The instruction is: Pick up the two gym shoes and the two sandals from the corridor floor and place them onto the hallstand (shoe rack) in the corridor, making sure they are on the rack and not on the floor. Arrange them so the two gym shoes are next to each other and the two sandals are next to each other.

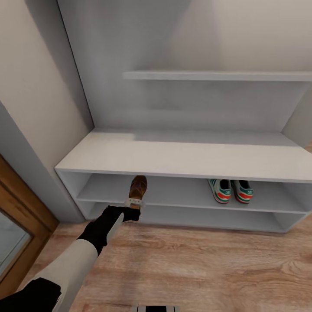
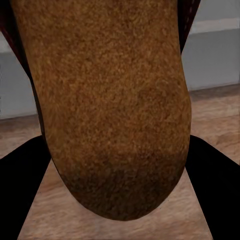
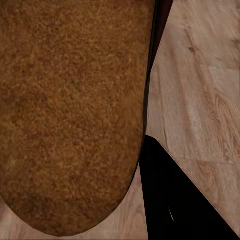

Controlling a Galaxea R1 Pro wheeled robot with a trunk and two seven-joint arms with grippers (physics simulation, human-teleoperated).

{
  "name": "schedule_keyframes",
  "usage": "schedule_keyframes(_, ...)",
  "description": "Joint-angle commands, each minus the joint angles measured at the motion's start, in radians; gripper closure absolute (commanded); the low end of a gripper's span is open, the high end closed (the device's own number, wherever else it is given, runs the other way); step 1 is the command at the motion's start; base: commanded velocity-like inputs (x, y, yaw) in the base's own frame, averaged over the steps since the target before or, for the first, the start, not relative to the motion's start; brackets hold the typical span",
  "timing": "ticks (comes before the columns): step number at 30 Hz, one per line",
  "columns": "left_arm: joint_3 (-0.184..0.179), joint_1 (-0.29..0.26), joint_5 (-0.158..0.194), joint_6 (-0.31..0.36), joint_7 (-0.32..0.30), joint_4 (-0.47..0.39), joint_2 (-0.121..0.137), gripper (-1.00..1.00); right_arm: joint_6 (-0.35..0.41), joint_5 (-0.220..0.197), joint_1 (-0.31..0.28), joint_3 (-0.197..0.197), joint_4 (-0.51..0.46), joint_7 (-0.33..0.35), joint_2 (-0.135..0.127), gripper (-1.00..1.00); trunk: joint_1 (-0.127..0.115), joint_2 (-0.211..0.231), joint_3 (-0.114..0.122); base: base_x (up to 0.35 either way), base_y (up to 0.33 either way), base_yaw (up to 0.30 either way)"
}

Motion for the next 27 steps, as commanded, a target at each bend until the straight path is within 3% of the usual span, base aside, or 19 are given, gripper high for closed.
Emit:
schedule_keyframes(1,-0.002,-0.001,0.01,0.005,0.003,-0.001,0.001,1.0,0.004,0.0,-0.001,0.0,-0.001,-0.002,0.0,1.0,0.0,0.0,-0.001,0.348,-0.004,0.0)
schedule_keyframes(18,-0.002,-0.001,0.01,0.005,0.003,-0.001,0.001,1.0,0.005,0.0,-0.001,0.0,-0.001,-0.002,0.0,1.0,0.0,0.0,-0.001,0.344,0.0,0.0)
schedule_keyframes(27,-0.002,-0.001,0.01,0.005,0.003,-0.001,0.001,1.0,0.004,0.0,-0.001,0.0,-0.001,-0.002,0.0,1.0,0.0,0.0,-0.001,0.075,0.0,0.0)
